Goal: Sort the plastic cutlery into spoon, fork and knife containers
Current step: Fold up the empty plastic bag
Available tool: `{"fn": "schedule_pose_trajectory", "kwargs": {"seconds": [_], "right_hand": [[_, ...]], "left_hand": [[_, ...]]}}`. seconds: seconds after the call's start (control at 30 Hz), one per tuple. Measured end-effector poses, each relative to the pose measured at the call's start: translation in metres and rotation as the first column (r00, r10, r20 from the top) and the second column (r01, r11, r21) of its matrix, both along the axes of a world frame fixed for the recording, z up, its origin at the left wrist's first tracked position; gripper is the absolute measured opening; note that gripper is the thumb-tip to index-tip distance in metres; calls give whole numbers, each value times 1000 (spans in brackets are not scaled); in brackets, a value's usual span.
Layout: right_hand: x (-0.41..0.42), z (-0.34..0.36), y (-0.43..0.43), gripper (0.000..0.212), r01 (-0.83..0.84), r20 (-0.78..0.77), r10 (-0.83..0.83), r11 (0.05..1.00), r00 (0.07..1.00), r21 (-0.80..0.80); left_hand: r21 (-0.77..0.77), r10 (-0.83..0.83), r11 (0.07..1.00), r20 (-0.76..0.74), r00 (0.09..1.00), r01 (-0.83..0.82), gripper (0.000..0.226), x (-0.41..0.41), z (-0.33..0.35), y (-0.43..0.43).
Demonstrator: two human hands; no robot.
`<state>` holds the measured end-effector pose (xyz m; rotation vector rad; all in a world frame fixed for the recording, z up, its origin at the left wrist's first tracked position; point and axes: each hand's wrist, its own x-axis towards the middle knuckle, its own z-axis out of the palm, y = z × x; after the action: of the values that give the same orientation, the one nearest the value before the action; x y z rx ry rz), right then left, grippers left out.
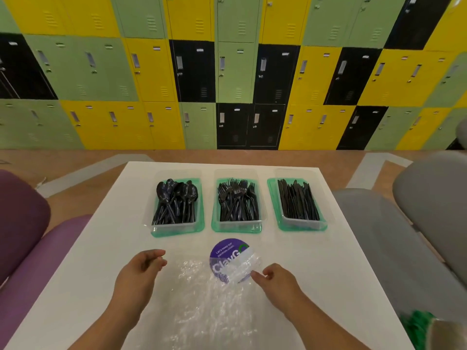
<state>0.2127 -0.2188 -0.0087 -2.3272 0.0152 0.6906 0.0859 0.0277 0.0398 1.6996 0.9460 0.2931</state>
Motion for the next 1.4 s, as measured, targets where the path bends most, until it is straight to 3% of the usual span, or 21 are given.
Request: {"fn": "schedule_pose_trajectory", "kwargs": {"seconds": [0.1,0.17,0.23,0.3,0.37,0.5,0.63,0.77,0.83,0.93,1.0,1.07,1.13,1.23,1.33,1.4], "right_hand": [[-19,-4,2,48,58,-93,-56,998,994,15],[-34,-5,5,48,111,-148,-101,992,984,57],[-46,-7,6,48,135,-178,-118,987,977,84],[-56,-9,7,49,123,-191,-103,988,976,95],[-64,-9,8,39,102,-187,-85,991,979,86],[-72,4,4,6,154,-183,-123,974,975,166],[-74,29,1,7,275,-244,-199,901,949,335],[-72,52,1,10,232,-254,-129,870,959,435],[-70,63,2,12,230,-210,-143,845,967,483],[-64,73,-2,26,337,-196,-275,761,941,554],[-62,75,-6,44,426,-278,-324,652,904,627],[-65,76,-6,60,427,-355,-239,578,904,696],[-73,78,1,65,360,-372,-107,592,922,721],[-82,87,23,50,261,-312,-38,650,949,714],[-77,95,35,22,361,-316,-178,549,932,754],[-71,101,35,14,389,-308,-240,505,921,770]], "left_hand": [[184,39,983,-102,994,-20,17,-18,-10,6],[265,43,964,-227,973,19,32,-31,-20,13],[204,24,977,-369,929,55,57,-42,-30,18],[56,-41,996,-406,913,70,75,-51,-36,16],[-54,-108,994,-402,909,94,71,-59,-38,11],[-272,-158,960,-316,935,71,34,-71,-33,8],[-307,-206,944,-266,942,120,41,-75,-21,5],[-477,-212,868,-105,972,138,37,-71,-15,4],[-487,-201,857,-18,979,167,31,-67,-14,5],[-513,-82,850,102,991,123,20,-58,-5,7],[-562,17,823,175,984,85,14,-52,3,9],[-591,84,804,226,970,68,10,-46,10,9],[-620,126,782,256,958,63,9,-40,16,5],[-680,167,730,281,945,74,8,-34,21,-6],[-750,206,654,301,931,98,8,-32,25,-12],[-787,248,609,313,917,104,10,-33,26,-9]]}}
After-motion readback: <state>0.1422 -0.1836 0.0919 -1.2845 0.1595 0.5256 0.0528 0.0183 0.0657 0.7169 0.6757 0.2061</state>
